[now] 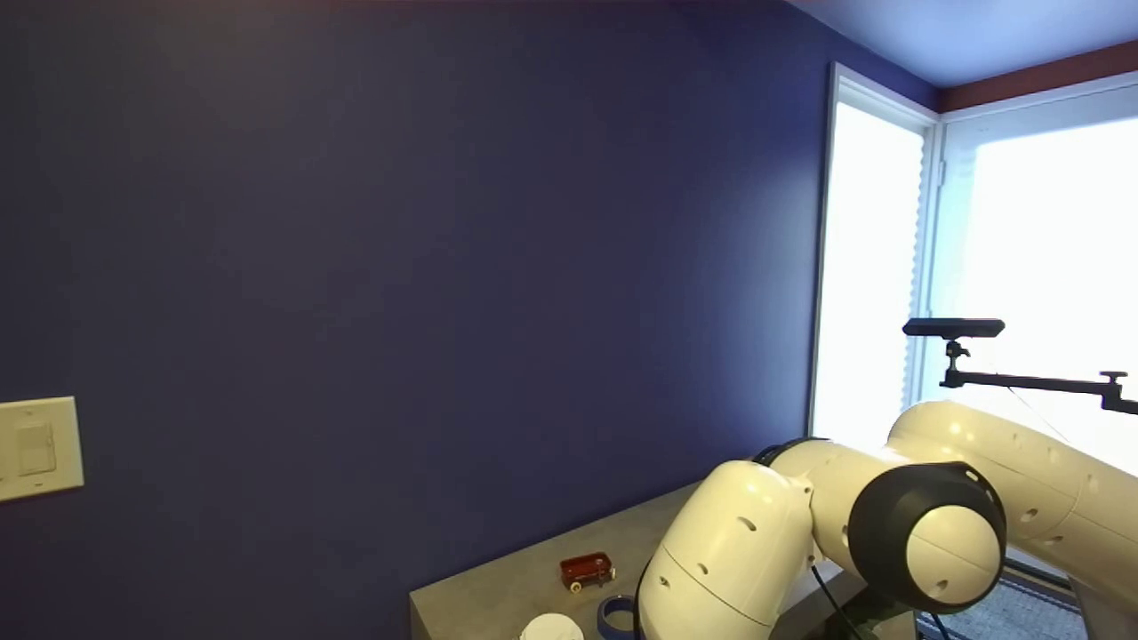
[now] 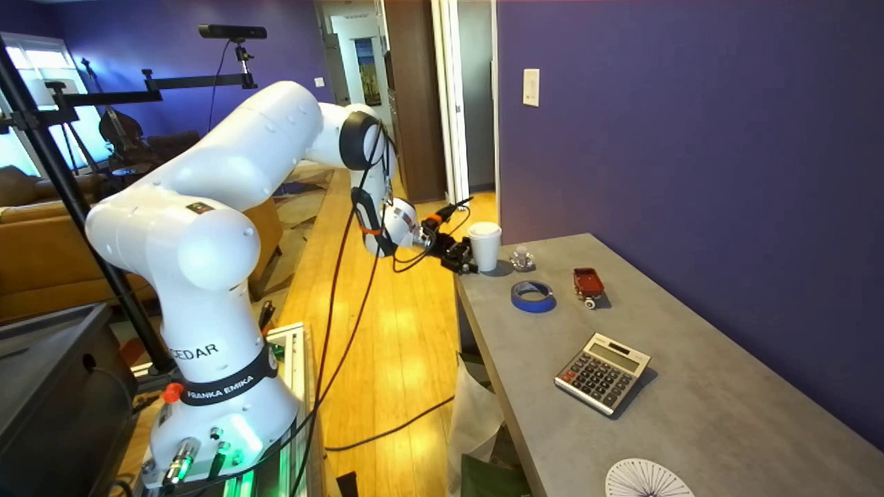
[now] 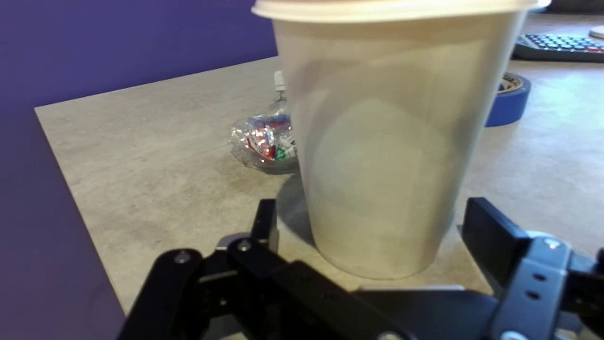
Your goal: Put the white coffee cup on the white coaster
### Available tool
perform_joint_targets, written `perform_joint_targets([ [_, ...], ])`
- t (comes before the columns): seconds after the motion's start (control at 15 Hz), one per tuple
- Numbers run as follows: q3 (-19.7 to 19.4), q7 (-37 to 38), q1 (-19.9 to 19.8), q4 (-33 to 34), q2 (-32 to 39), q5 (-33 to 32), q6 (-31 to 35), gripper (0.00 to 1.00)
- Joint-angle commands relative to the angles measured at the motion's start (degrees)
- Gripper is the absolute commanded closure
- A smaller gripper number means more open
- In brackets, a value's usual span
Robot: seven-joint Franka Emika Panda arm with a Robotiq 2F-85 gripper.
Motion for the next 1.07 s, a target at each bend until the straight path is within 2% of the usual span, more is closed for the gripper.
perform_joint_targets([
  [0.0,0.19,-0.92,-0.76,0.23,0.46,-2.22,1.27,0.07],
  [0.13,0.18,-0.85,-0.81,0.23,0.46,-2.3,1.23,0.2],
  [0.2,0.16,-0.84,-0.82,0.25,0.45,-2.35,1.17,0.19],
  [0.27,0.14,-0.84,-0.83,0.24,0.44,-2.45,1.13,0.23],
  [1.0,0.34,-1.03,-0.76,0.59,0.11,-2.13,0.13,0.27],
])
